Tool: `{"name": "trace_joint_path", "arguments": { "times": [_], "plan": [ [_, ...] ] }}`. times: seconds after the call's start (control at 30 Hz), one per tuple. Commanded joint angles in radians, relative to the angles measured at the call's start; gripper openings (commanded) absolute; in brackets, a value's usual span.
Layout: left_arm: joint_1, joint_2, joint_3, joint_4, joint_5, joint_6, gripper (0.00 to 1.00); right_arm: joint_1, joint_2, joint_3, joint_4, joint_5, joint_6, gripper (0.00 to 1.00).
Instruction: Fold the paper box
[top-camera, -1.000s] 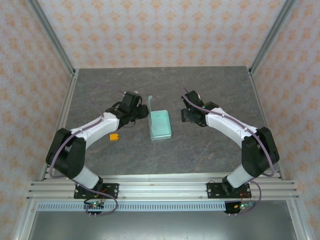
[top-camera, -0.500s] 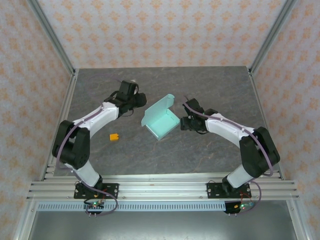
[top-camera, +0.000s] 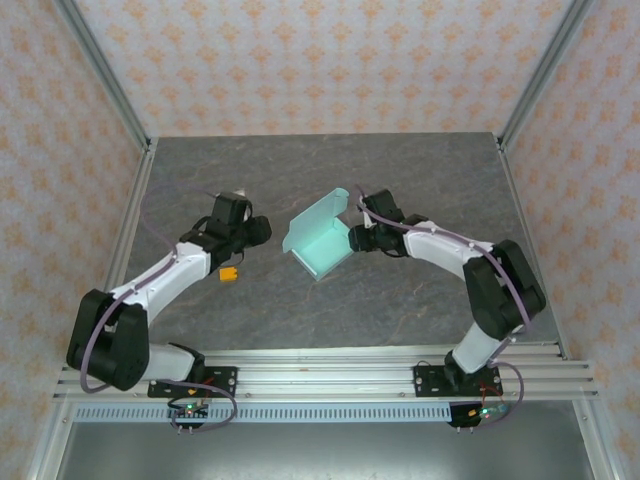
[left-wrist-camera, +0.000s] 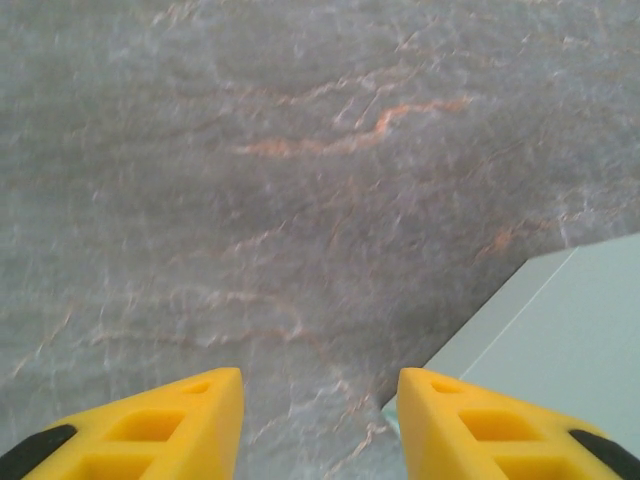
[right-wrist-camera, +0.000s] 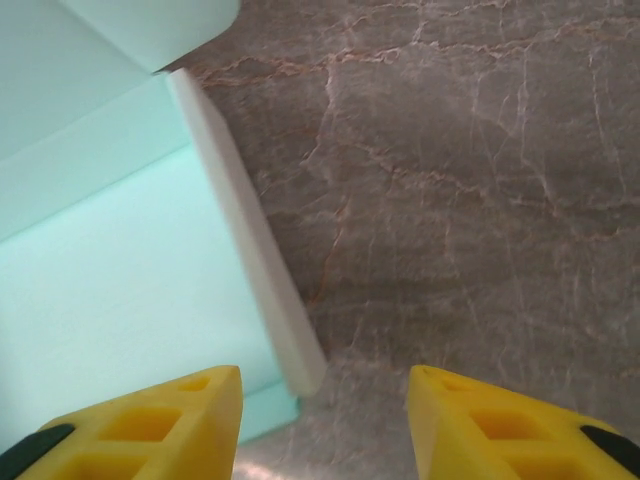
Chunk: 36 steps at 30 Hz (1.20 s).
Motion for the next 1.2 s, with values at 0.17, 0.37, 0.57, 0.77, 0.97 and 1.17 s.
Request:
{"name": "trace_joint_path", "arguments": {
  "times": [0.17,0.37,0.57,0.77,0.97,1.17],
  "plan": [
    [-0.005,-0.053,-0.017,-0.046,-0.011,0.017,0.45,-0.003,0.099,0.081,0.085,-0.067,-0.054,0.35],
    [-0.004,-0.047,-0.017,-0.053,-0.005,0.029,0.45,-0.003,0.136,0.102,0.092,-0.073,-0.082,0.29],
    [-0.004,-0.042,-0.023,-0.059,0.003,0.034,0.45,0.013,0.173,0.13,0.056,-0.04,-0.123,0.24],
    [-0.003,-0.036,-0.027,-0.057,0.01,0.037,0.45,0.06,0.196,0.164,-0.009,0.119,-0.171,0.15],
    [-0.005,-0.039,-0.04,-0.052,0.015,0.037,0.45,0.098,0.229,0.196,-0.083,0.256,-0.178,0.1],
    [-0.005,-0.039,-0.043,-0.058,0.018,0.042,0.45,0.115,0.252,0.222,-0.16,0.384,-0.133,0.07]
  ]
}}
